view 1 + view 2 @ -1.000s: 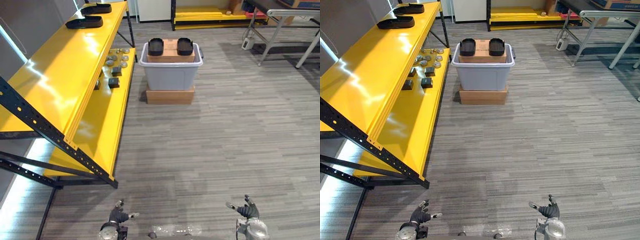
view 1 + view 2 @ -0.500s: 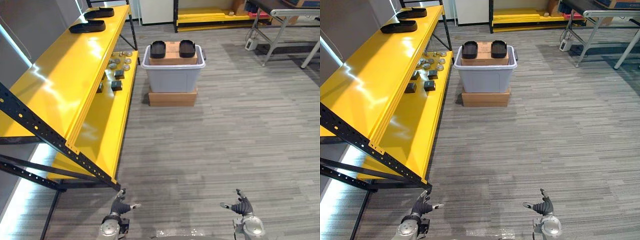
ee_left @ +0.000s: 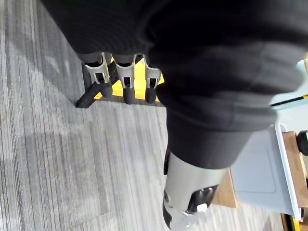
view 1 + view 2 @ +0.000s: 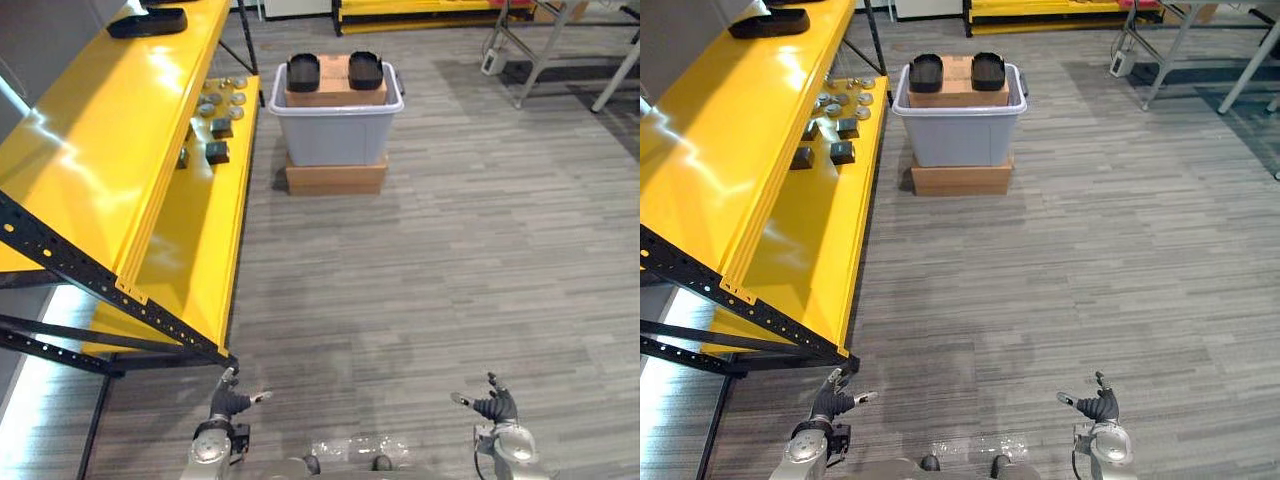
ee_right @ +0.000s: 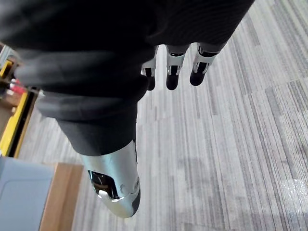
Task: Walk over and take plastic housings, then place them on the shelf
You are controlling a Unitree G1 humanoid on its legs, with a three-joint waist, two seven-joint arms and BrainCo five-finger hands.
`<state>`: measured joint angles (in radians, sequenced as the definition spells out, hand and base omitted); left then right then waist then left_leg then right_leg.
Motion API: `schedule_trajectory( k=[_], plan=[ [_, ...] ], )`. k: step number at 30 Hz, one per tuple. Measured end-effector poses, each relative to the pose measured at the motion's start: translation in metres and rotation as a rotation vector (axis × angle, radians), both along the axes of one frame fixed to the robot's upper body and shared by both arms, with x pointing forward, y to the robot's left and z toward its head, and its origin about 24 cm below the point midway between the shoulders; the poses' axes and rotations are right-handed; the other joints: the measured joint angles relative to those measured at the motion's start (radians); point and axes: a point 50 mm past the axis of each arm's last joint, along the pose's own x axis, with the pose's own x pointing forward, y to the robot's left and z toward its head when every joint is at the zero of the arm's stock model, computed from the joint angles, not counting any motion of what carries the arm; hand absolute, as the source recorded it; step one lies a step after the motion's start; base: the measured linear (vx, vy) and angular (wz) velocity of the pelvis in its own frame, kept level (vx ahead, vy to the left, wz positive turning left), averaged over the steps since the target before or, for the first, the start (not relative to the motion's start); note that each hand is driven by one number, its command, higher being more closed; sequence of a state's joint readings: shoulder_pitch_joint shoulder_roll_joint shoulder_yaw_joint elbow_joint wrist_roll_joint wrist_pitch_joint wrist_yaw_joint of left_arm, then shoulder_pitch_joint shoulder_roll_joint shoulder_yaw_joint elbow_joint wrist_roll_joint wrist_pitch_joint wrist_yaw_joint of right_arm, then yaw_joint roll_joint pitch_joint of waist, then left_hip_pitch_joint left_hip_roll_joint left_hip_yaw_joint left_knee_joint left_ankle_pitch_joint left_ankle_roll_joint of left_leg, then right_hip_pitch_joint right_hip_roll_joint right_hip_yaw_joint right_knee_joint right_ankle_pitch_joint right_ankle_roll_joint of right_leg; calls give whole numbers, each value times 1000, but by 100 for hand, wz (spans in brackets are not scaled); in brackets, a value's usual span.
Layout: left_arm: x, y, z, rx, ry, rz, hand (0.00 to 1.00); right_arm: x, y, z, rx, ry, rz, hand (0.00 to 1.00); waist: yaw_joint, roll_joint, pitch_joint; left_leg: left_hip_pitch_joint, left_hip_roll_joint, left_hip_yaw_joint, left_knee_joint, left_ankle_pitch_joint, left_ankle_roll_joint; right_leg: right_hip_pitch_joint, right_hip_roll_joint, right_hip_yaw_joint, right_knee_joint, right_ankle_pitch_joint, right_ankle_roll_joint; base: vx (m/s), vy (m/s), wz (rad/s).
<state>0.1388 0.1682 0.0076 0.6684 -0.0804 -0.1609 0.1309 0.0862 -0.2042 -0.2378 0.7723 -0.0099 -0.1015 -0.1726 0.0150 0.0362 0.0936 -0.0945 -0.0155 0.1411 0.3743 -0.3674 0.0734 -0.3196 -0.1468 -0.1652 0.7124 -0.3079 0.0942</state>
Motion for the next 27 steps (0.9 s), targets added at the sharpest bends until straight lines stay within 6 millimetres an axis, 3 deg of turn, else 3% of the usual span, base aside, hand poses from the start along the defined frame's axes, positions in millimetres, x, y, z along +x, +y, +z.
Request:
schedule_trajectory(
  k=[2, 4, 5, 7, 8, 10, 11, 13, 14, 15, 16, 17, 18, 20, 22, 23, 24, 25, 26, 27],
  plan=[
    [4, 3, 3, 1, -17, 20, 0, 6, 0, 3, -3, -15, 6, 0, -2, 7, 12, 43, -1, -3, -40, -3, 2, -65, 15, -29, -26, -9, -8, 247, 79, 2],
    [15, 4, 8, -8, -52, 43, 0, 18, -3, 9, -16, -45, 17, 0, -4, 15, 38, 81, 17, -5, -79, -3, 0, -136, 62, -34, -106, 6, -23, 369, 9, 5],
    [24, 3, 12, -7, -79, 56, 0, 26, -7, 15, -32, -68, 24, 0, -6, 20, 59, 119, 31, -9, -132, 4, -14, -186, 97, -56, -229, 80, -42, 465, -45, 15],
    [28, 3, 14, -4, -89, 57, 0, 29, -10, 18, -44, -77, 25, 0, -13, 14, 67, 162, 32, -28, -185, 13, -46, -208, 115, -48, -351, 216, -67, 472, -72, 42],
    [27, 1, 13, -6, -88, 64, 0, 29, -13, 19, -52, -77, 20, 0, -41, 16, 66, 190, 41, -67, -198, 12, -72, -210, 110, -63, -310, 295, -162, 560, -128, 51],
    [26, 0, 11, -9, -80, 69, 0, 34, -12, 22, -53, -99, 23, 0, -39, 15, 64, 201, 48, -66, -175, 40, -121, -230, 92, -68, -196, 205, -186, 554, -171, 33],
    [25, -4, 10, -19, -76, 71, 0, 32, -14, 23, -49, -104, 9, 0, -44, 16, 63, 208, 49, -63, -116, 69, -162, -213, 78, -74, -135, 146, -202, 534, -194, 40],
    [22, -6, 8, -30, -68, 76, 0, 28, -13, 21, -44, -95, 4, 0, -46, 17, 65, 155, 58, -68, 127, 135, -196, -126, 70, -82, -125, 81, -204, 624, -200, 33],
    [20, -7, 6, -34, -61, 78, 0, 27, -13, 21, -45, -97, 8, 0, -38, 16, 66, 88, 88, -61, 347, 167, -209, -53, 75, -79, -151, 52, -206, 561, -166, 13],
    [19, -7, 5, -34, -54, 80, 0, 27, -12, 21, -45, -99, 9, 0, -37, 15, 66, 7, 118, -36, 536, 161, -206, 16, 82, -79, -186, 34, -204, 434, -127, 9],
    [18, -7, 4, -36, -49, 79, 0, 27, -12, 21, -45, -101, 9, 0, -36, 12, 68, -28, 133, -21, 608, 152, -189, 53, 84, -76, -210, 25, -202, 380, -89, 1],
    [16, -7, 2, -40, -38, 76, 0, 26, -14, 21, -46, -100, 3, 0, -28, 6, 72, -97, 159, 8, 696, 125, -140, 116, 88, -68, -255, 17, -196, 291, -38, -9],
    [15, -7, 2, -43, -35, 73, 0, 25, -14, 21, -45, -101, -1, 0, -22, 2, 75, -127, 162, 14, 710, 112, -123, 144, 89, -63, -277, 16, -194, 361, 0, -20],
    [11, -8, 0, -47, -25, 70, 0, 21, -16, 19, -42, -90, -12, 0, 1, 1, 79, -232, 135, 22, 600, 84, -83, 253, 86, -45, -365, 3, -181, 367, 63, -19],
    [6, -8, -2, -48, -11, 71, 0, 13, -18, 14, -37, -58, -28, 0, 4, -5, 82, -298, 79, 16, 373, 89, -96, 331, 63, -52, -426, -11, -162, 391, 112, 4],
    [3, -9, -4, -49, -2, 69, 0, 11, -21, 12, -39, -42, -33, 0, 11, 0, 82, -325, 47, 2, 178, 128, -144, 377, 57, -51, -472, -16, -142, 431, 128, -1],
    [2, -9, -4, -51, 2, 68, 0, 9, -23, 12, -42, -33, -35, 0, 20, 8, 81, -333, 38, -5, 63, 165, -168, 402, 61, -48, -500, -16, -133, 557, 205, -30],
    [1, -12, -5, -58, 5, 69, 0, 5, -28, 10, -52, -10, -44, 0, 48, 41, 75, -363, 43, -21, -118, 245, -195, 452, 92, -32, -565, -24, -116, 499, 214, -42],
    [1, -12, -6, -59, 8, 70, 0, 4, -27, 8, -48, 0, -44, 0, 59, 41, 75, -378, 46, -29, -89, 309, -176, 471, 93, -19, -579, -34, -100, 523, 233, -50],
    [1, -11, -7, -57, 15, 72, 0, 5, -21, 4, -31, 12, -41, 0, 68, 29, 65, -383, 26, -32, -58, 363, -125, 490, 83, -2, -583, -44, -83, 495, 152, -30]
  ],
)
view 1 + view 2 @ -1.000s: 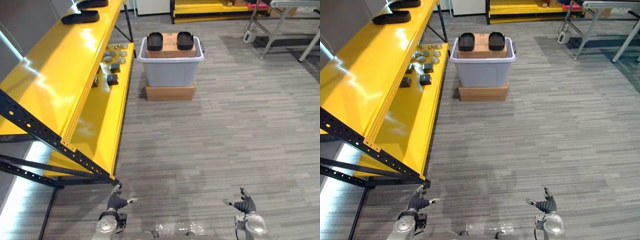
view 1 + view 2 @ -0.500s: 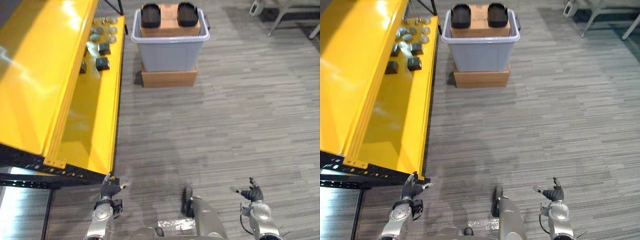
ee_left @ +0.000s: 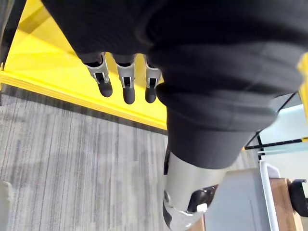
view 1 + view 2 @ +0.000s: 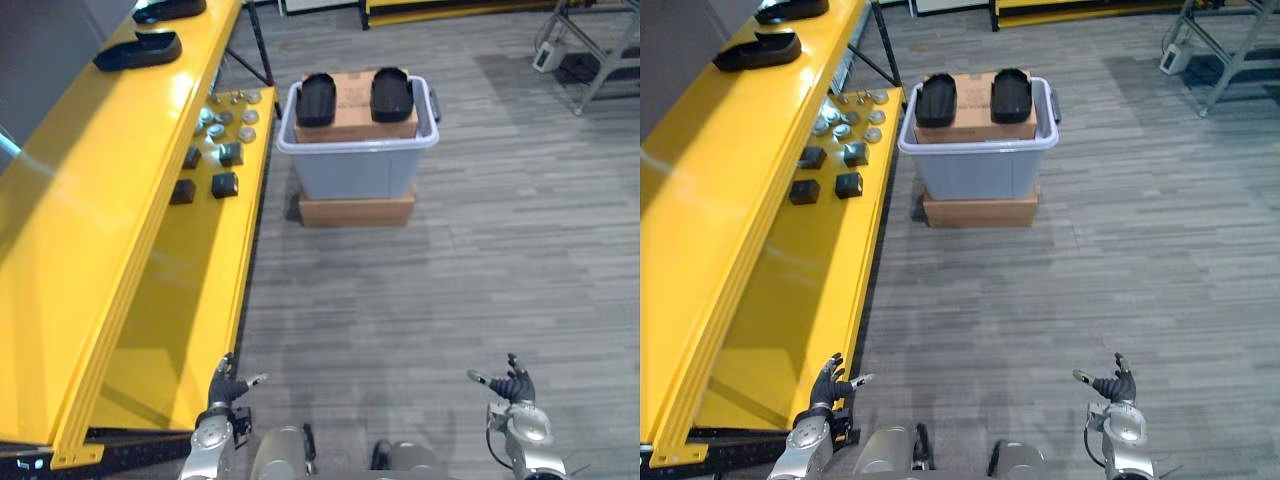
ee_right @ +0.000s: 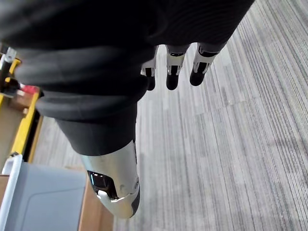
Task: Walk over and take plastic housings, then place them on the shelf
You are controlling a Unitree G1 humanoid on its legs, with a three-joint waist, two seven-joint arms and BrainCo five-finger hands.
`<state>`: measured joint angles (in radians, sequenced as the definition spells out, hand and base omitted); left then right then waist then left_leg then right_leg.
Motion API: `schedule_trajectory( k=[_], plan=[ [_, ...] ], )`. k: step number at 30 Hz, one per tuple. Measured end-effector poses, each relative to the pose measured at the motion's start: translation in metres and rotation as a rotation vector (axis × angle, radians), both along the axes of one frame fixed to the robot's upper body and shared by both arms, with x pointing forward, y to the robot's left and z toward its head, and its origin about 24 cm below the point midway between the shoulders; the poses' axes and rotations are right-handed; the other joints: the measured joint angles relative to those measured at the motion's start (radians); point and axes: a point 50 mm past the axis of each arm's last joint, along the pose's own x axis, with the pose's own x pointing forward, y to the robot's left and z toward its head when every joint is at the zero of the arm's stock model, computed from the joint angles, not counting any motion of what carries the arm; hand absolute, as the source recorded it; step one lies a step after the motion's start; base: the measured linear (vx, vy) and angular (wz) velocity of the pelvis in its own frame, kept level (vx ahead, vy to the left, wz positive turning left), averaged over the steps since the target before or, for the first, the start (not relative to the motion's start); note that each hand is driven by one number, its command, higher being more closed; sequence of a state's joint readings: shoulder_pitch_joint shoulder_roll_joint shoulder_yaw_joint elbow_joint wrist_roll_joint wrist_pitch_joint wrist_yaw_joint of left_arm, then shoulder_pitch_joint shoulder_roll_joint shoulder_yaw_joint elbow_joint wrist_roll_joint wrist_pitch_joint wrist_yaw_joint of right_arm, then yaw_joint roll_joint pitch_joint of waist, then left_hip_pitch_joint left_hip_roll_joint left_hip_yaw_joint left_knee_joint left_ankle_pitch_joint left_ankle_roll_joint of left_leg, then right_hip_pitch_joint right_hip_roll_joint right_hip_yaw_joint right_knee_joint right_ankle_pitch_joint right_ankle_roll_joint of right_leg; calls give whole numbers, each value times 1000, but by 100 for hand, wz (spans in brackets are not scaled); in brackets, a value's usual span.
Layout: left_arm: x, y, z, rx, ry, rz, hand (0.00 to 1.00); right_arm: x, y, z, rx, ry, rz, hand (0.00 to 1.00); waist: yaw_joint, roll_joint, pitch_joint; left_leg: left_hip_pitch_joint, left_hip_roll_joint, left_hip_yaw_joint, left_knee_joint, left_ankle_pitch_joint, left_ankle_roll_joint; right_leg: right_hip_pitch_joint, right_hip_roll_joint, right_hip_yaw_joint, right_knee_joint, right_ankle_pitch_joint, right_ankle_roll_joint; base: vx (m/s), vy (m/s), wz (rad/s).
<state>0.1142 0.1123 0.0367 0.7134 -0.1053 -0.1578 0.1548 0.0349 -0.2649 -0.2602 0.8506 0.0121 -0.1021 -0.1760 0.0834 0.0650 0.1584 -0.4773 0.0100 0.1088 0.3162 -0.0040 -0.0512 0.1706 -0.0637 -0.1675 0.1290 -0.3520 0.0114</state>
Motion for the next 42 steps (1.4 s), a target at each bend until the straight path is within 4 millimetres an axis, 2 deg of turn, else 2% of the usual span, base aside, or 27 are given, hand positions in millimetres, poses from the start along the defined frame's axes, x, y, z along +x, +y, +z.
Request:
schedule_trajectory(
  k=[1, 2, 4, 5, 6, 7, 8, 10, 12, 14, 16, 17, 18, 19, 20, 21, 22, 23, 25, 26, 27, 29, 30, 31, 32, 36, 42],
  plan=[
    [-1, 0, -2, -4, 11, 4, 0, 2, 5, -2, 15, -1, 5, 0, 7, -31, -5, -8, -31, -9, 22, 8, 31, 1, -29, 8, 8, -6, 9, 776, 208, -7],
    [3, -7, -3, -21, 12, -5, 0, 2, 9, -3, 27, -2, 4, 0, -5, -61, -9, -23, -64, -6, 87, -22, 135, -19, -75, 27, 81, 6, 40, 794, 188, 15],
    [3, -12, -5, -35, 22, -9, 0, 3, 9, -3, 29, -4, 2, 0, -13, -74, -11, -10, -83, 5, 147, -99, 155, -59, -93, 73, 232, 23, 88, 614, 163, 15],
    [1, -13, -7, -38, 40, -9, 0, 3, 9, -4, 31, -5, -4, 0, -17, -79, -11, 40, -97, 8, 148, -146, 167, -132, -111, 130, 457, 83, 197, 675, 159, 5],
    [0, -11, -8, -33, 47, -8, 0, 1, 10, -5, 34, -1, -5, 0, -25, -83, -10, 93, -109, 7, 132, -172, 172, -200, -116, 174, 644, 128, 264, 657, 134, 6],
    [0, -9, -8, -27, 49, -7, 0, 0, 12, -6, 40, 4, -5, 0, -29, -83, -10, 148, -116, 4, 114, -187, 179, -261, -122, 191, 818, 128, 262, 723, 85, 3],
    [-2, -7, -8, -20, 56, -6, 0, 0, 18, -8, 55, 3, 0, 0, -43, -79, -9, 263, -120, 3, 62, -194, 188, -349, -146, 160, 1011, 104, 210, 555, 50, -9],
    [-3, -5, -8, -15, 59, -5, 0, 0, 21, -9, 61, 5, 6, 0, -46, -64, -6, 380, -104, 3, -10, -195, 189, -419, -165, 89, 1050, 77, 125, 500, 23, -24],
    [2, -4, -6, -13, 45, -7, 0, 1, 21, -9, 62, 2, 9, 0, -52, -42, -1, 505, -60, 7, -82, -216, 164, -527, -152, -7, 901, 30, 54, 505, -68, -26],
    [5, -3, -5, -11, 39, -3, 0, 2, 22, -9, 63, 0, 10, 0, -69, -41, 1, 559, -30, 6, -113, -229, 150, -598, -115, -30, 692, 30, 48, 506, -172, -1],
    [7, -3, -4, -10, 35, -5, 0, 0, 22, -10, 63, 7, 9, 0, -81, -44, 6, 604, -5, 3, -133, -248, 118, -620, -66, -11, 374, 138, 74, 491, -235, 23],
    [5, -4, -6, -13, 47, -3, 0, -7, 20, -12, 62, 29, 0, 0, -95, -45, 7, 638, 13, -8, -138, -270, 80, -598, -41, 6, 277, 349, 12, 446, -206, 16],
    [3, -8, -9, -24, 62, -3, 0, -10, 17, -14, 58, 45, -6, 0, -94, -26, 4, 645, 32, -18, -137, -275, 72, -586, -15, -1, 282, 342, -30, 528, -240, -6],
    [1, -7, -11, -21, 73, -4, 0, -5, 18, -13, 64, 36, -10, 0, -87, -31, 6, 639, 44, -21, -120, -248, 28, -605, -13, 10, 352, 285, -55, 488, -241, -6],
    [0, -9, -12, -27, 82, -4, 0, -7, 17, -13, 68, 39, -26, 0, -94, -36, 6, 641, 40, -37, -62, -238, 10, -607, -31, 5, 430, 221, -75, 457, -236, 12],
    [0, -10, -13, -31, 85, -4, 0, -11, 16, -15, 71, 47, -36, 0, -97, -34, 4, 625, 43, -38, 3, -233, 2, -594, -41, -4, 454, 188, -80, 525, -284, 66],
    [1, -14, -13, -39, 81, -7, 0, -18, 15, -17, 74, 61, -48, 0, -99, -25, 3, 540, 72, -45, 227, -196, -61, -537, -50, -37, 453, 137, -80, 411, -211, 63],
    [3, -14, -12, -41, 78, -10, 0, -20, 15, -17, 75, 65, -51, 0, -97, -21, 4, 488, 93, -49, 337, -184, -82, -510, -45, -53, 437, 127, -84, 387, -202, 61],
    [3, -14, -12, -38, 76, -11, 0, -20, 16, -18, 81, 66, -54, 0, -88, -7, 1, 364, 150, -28, 587, -203, -62, -427, -26, -82, 389, 115, -94, 271, -140, 26],
    [1, -15, -13, -42, 83, -10, 0, -22, 15, -19, 88, 64, -71, 0, -68, -23, 8, 323, 159, -5, 609, -223, -29, -369, -25, -86, 352, 115, -94, 320, -129, 10],
    [1, -17, -14, -49, 83, -12, 0, -24, 13, -18, 89, 60, -86, 0, -65, -25, 8, 307, 153, 11, 542, -235, -14, -321, -29, -87, 317, 115, -94, 287, -64, 3],
    [-2, -18, -15, -53, 93, -9, 0, -24, 11, -17, 91, 49, -103, 0, -66, -24, 8, 287, 123, 15, 329, -244, -28, -283, -41, -88, 295, 111, -85, 206, 8, -2],
    [-4, -20, -16, -57, 98, -10, 0, -28, 9, -18, 89, 57, -113, 0, -68, -11, -1, 283, 100, 9, 138, -195, -51, -278, -38, -86, 292, 100, -60, 168, 52, -4],
    [-4, -22, -17, -62, 101, -14, 0, -31, 7, -18, 86, 61, -123, 0, -68, 6, -8, 277, 98, -2, 59, -124, -54, -280, -25, -86, 292, 96, -52, 205, 103, -3],
    [-8, -23, -20, -60, 125, -27, 0, -37, 7, -22, 97, 83, -146, 0, -67, 21, -16, 276, 97, -17, 10, -91, -12, -280, -9, -81, 302, 82, -31, 176, 84, 4],
    [-10, -22, -22, -55, 139, -31, 0, -48, 13, -28, 130, 113, -171, 0, -70, -18, -33, 326, 58, 1, -109, -57, 3, -272, -43, -67, 256, 91, 0, 139, 65, -2],
    [-19, -9, -24, -19, 171, -25, 0, -53, 6, -27, 130, 93, -263, 0, -68, -23, -41, 421, 42, 47, -209, -46, 12, -193, -36, -27, 136, 139, 26, 109, 68, -22]
  ],
)
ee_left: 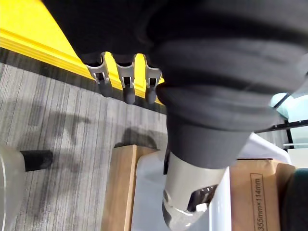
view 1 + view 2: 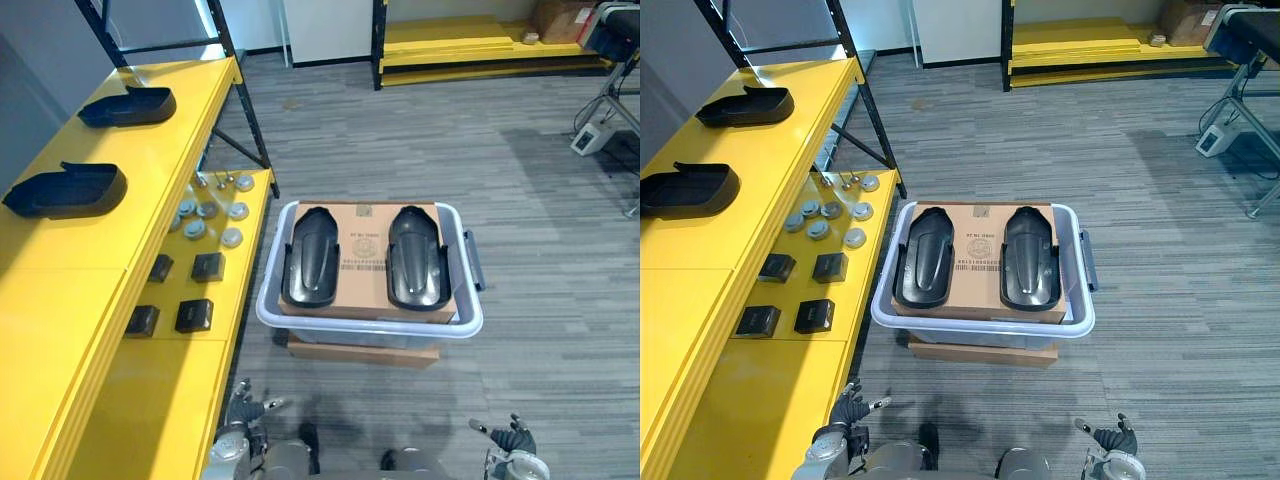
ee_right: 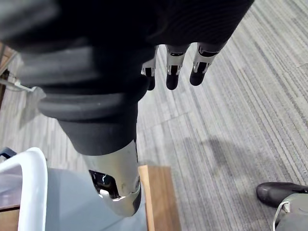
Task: Walk over and take plastic housings, then place them on the shelf
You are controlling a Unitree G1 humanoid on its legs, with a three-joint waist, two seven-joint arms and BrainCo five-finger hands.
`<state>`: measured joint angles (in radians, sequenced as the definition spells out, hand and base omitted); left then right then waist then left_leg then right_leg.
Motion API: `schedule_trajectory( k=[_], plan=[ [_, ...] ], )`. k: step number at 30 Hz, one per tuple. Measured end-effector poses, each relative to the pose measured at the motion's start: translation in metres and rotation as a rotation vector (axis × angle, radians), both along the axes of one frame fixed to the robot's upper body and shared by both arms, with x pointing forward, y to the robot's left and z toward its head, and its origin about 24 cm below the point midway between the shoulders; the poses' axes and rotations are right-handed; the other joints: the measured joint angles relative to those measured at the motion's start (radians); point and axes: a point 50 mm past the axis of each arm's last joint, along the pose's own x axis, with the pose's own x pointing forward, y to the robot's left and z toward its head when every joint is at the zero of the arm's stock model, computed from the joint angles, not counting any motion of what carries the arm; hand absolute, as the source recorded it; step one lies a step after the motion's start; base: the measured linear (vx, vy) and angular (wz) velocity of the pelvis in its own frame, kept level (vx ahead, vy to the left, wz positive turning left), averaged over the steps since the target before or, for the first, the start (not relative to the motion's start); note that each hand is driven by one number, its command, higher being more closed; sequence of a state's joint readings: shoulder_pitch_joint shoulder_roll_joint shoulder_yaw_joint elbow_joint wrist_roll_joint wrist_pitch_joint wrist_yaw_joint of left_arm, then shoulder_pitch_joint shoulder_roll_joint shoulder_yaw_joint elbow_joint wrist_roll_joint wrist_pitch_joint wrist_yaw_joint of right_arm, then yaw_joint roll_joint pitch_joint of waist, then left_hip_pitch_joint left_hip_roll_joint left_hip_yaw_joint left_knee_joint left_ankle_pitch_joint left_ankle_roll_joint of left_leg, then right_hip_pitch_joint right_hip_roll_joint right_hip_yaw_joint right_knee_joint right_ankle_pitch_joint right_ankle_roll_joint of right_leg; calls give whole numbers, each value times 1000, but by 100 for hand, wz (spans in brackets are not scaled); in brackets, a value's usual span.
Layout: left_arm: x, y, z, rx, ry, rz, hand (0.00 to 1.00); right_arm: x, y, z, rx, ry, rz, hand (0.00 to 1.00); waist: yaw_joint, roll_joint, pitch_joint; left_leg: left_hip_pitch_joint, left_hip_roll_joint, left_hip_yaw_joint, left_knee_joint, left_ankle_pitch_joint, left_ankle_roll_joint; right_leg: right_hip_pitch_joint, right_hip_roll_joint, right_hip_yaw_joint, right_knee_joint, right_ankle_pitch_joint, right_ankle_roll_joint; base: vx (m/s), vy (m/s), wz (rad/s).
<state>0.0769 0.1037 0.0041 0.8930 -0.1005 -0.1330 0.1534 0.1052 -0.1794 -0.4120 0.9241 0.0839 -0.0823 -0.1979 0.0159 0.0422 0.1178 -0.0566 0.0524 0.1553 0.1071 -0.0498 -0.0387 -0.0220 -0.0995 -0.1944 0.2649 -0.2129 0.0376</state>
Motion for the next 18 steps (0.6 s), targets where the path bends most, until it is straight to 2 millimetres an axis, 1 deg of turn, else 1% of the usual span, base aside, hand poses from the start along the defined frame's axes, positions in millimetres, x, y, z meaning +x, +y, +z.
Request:
schedule_trajectory(
  k=[3, 4, 6, 7, 9, 10, 11, 12, 13, 15, 16, 17, 18],
  plan=[
    [-5, 5, -1, 17, 12, 0, 0, 3, -10, 8, -16, -57, -75, 0, -1, 1, -8, 23, -1, 46, -42, 4, 6, 6, 11, 47, -57, 37, 8, 61, 62, -50],
    [-6, 6, -1, 22, 15, -6, 0, 9, -22, 20, -59, -123, -119, 0, -2, 0, -8, 33, -1, 67, -55, 4, 7, 9, 13, 77, -87, 58, 13, 56, 82, -49],
    [-6, 6, 0, 27, 11, -11, 0, 16, -30, 32, -96, -185, -131, 0, -5, -1, -9, 47, -1, 78, -66, 4, 7, 16, 12, 92, -101, 65, 17, 32, 60, -35],
    [-5, 6, 1, 29, 2, -14, 0, 21, -36, 43, -133, -234, -139, 0, -7, -1, -11, 56, -2, 88, -72, 4, 7, 20, 12, 102, -111, 74, 17, 8, 49, -35],
    [-2, 6, 5, 31, -27, -17, 0, 39, -51, 78, -238, -385, -135, 0, -8, -3, -19, 58, -4, 96, -75, 4, 7, 16, 13, 133, -132, 94, 23, -5, 54, -38],
    [-1, 5, 6, 31, -33, -19, 0, 43, -54, 88, -266, -425, -135, 0, -8, -3, -19, 58, -5, 96, -76, 4, 7, 15, 12, 138, -135, 97, 25, -36, 59, -23],
    [-1, 4, 7, 28, -40, -21, 0, 52, -59, 109, -322, -517, -141, 0, -11, -3, -19, 59, -6, 96, -81, 4, 7, 14, 12, 143, -143, 104, 26, -46, 46, -15],
    [-2, 4, 6, 23, -39, -23, 0, 59, -61, 123, -356, -573, -132, 0, -12, -2, -21, 59, -7, 96, -87, 7, 12, 12, 13, 146, -150, 110, 26, -69, 53, -13],
    [-5, 2, 5, 14, -33, -26, 0, 66, -62, 138, -389, -631, -118, 0, -15, -1, -24, 56, -10, 96, -97, 13, 20, 3, 14, 148, -151, 116, 26, -68, 50, -9],
    [-14, -3, 1, -7, -11, -23, 0, 84, -60, 174, -477, -770, -66, 0, -17, 0, -26, 48, -18, 95, -110, 22, 29, -12, 13, 156, -157, 126, 31, -80, 50, -9],
    [-17, -5, 0, -12, -4, -23, 0, 88, -58, 183, -503, -798, -47, 0, -16, 0, -28, 44, -20, 95, -111, 23, 30, -16, 12, 158, -157, 128, 32, -79, 33, -3],
    [-21, -6, -1, -19, 5, -25, 0, 94, -55, 199, -553, -850, -7, 0, -14, 1, -28, 37, -23, 92, -115, 29, 36, -21, 11, 157, -161, 132, 34, -79, 30, 1],
    [-24, -7, -2, -24, 12, -34, 0, 102, -51, 210, -590, -880, 44, 0, -3, 1, -29, 34, -26, 91, -131, 41, 37, -30, 10, 157, -166, 140, 34, -81, 29, 3]
  ],
)
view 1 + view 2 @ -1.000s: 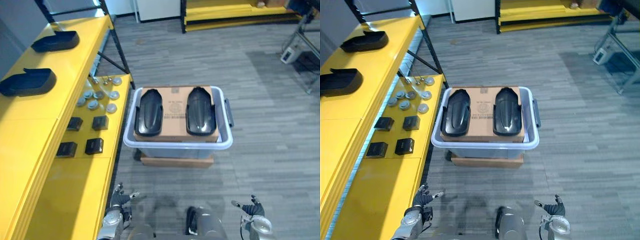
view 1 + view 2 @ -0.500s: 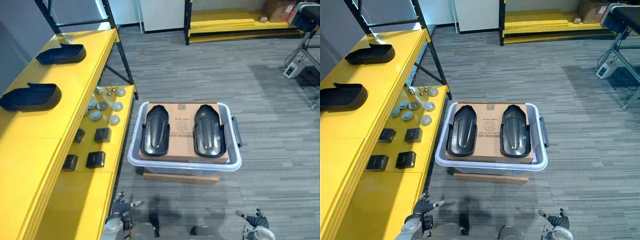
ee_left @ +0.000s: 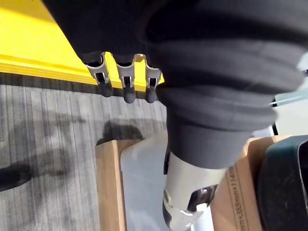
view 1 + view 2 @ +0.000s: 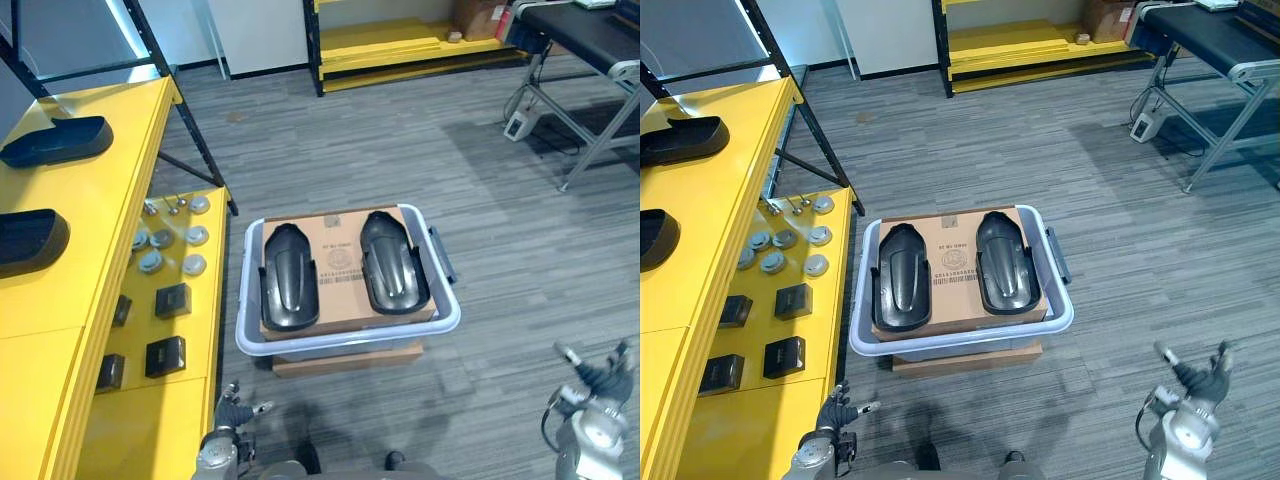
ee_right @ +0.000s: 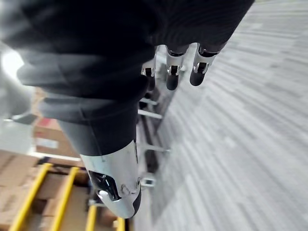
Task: Walk over and take plastic housings, then place them on the shelf
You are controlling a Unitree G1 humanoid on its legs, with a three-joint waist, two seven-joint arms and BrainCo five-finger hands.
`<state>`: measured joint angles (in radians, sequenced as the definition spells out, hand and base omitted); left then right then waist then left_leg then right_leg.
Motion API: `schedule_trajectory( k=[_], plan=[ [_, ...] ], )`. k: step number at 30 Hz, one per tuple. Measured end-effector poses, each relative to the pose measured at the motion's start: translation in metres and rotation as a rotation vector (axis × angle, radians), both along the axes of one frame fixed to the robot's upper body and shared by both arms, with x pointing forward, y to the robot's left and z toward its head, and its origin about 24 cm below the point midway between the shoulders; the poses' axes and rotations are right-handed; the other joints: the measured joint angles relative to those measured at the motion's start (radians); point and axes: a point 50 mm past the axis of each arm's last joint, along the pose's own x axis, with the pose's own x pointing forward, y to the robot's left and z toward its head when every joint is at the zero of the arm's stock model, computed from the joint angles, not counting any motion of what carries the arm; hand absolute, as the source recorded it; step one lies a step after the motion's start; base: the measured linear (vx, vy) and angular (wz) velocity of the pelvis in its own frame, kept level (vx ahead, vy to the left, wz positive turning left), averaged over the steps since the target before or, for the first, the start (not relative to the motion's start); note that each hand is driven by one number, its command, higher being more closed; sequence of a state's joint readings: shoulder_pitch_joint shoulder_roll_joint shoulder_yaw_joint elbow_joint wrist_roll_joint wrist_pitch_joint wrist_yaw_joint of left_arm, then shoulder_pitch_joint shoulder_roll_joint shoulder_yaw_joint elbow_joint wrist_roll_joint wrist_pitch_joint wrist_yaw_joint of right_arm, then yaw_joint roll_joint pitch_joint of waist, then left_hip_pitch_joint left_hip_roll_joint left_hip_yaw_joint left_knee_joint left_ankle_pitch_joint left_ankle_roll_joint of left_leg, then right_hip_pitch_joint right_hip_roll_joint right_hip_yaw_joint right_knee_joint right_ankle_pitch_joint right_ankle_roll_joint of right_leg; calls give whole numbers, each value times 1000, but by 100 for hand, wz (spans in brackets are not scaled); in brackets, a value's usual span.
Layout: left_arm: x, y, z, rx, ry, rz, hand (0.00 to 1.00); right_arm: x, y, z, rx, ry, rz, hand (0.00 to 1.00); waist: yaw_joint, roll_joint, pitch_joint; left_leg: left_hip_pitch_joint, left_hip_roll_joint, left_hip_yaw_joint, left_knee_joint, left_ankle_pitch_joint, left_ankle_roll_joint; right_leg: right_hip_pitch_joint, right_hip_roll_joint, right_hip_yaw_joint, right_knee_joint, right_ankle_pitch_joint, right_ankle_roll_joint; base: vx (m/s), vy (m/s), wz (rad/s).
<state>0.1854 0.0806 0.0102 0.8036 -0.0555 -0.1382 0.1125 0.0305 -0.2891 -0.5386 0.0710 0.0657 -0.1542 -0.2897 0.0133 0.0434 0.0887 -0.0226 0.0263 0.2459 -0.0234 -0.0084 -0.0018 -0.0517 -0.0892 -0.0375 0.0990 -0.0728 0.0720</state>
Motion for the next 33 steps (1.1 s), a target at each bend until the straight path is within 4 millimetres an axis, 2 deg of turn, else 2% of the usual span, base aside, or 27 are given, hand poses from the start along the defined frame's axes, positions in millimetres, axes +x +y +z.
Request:
schedule_trajectory(
  k=[1, 3, 4, 6, 8, 9, 13, 16, 18, 23, 26, 27, 33],
  plan=[
    [-1, 0, 0, 0, 1, -1, 0, 4, 2, 6, -23, -8, 19, 0, 3, 0, -1, -3, -2, -2, -12, 8, 2, -7, 0, -1, 0, 3, 0, -77, 25, 14],
    [-1, 0, 0, 0, 0, -5, 0, 28, 14, 22, -130, -5, 111, 0, 3, 2, -2, -24, -13, -36, -53, 46, 11, -26, -6, -32, -13, 14, 4, -67, 19, 35],
    [-1, 0, 0, 0, -1, -6, 0, 34, 17, 24, -154, 5, 132, 0, 3, 1, -1, -32, -14, -47, -59, 53, 11, -29, -6, -43, -18, 18, 4, -53, 12, 45],
    [0, -1, 1, 0, -6, -10, 0, 55, 25, 25, -195, 47, 185, 0, 13, 0, 0, -55, -18, -76, -70, 74, 15, -42, -10, -71, -19, 22, 6, -39, 13, 45],
    [1, -3, 1, -3, -7, -21, 0, 76, 26, 20, -182, 101, 203, 0, 38, 3, 3, -87, -25, -114, -70, 90, 20, -53, -17, -111, -19, 22, 6, -11, 15, 53],
    [1, -4, 1, -3, -7, -20, 0, 82, 26, 18, -167, 115, 200, 0, 57, 7, 6, -98, -26, -125, -70, 95, 19, -58, -18, -122, -19, 22, 6, 4, 5, 52],
    [1, -5, 1, -5, -11, -6, 0, 110, 33, 14, -129, 182, 201, 0, 86, 29, 44, -152, -29, -177, -70, 120, 17, -85, -20, -177, -16, 23, 4, 7, -9, 39],
    [5, -5, 2, 1, -27, 0, 0, 121, 32, 13, -109, 216, 175, 0, 86, 44, 76, -174, -30, -201, -70, 129, 14, -96, -20, -201, -14, 22, 4, 8, -12, 23],
    [9, -7, 4, 1, -51, 10, 0, 125, 29, 5, -80, 272, 137, 0, 87, 52, 106, -183, -31, -215, -69, 132, 11, -99, -20, -213, -12, 20, 0, 21, -18, 17],
    [15, -11, 6, -6, -75, 28, 0, 128, 22, -7, -11, 345, 72, 0, 85, 69, 149, -201, -30, -219, -69, 136, 5, -127, -20, -212, 14, 10, -10, 15, -10, 3],
    [22, -17, 8, -15, -90, 29, 0, 123, 16, -16, 78, 346, -12, 0, 85, 80, 168, -208, -29, -230, -69, 143, -5, -130, -20, -219, 20, 3, -15, 19, -24, 11],
    [24, -21, 8, -23, -95, 33, 0, 121, 17, -20, 112, 348, -47, 100, 85, 82, 175, -208, -28, -232, -69, 143, -5, -130, -19, -222, 24, -1, -19, 16, -29, 11],
    [28, -24, 10, -23, -105, 28, 0, 122, 26, -28, 153, 349, -50, 100, 82, 82, 191, -215, -23, -217, -69, 144, -6, -164, -21, -202, 67, -18, -22, 2, -15, -8]
  ],
)
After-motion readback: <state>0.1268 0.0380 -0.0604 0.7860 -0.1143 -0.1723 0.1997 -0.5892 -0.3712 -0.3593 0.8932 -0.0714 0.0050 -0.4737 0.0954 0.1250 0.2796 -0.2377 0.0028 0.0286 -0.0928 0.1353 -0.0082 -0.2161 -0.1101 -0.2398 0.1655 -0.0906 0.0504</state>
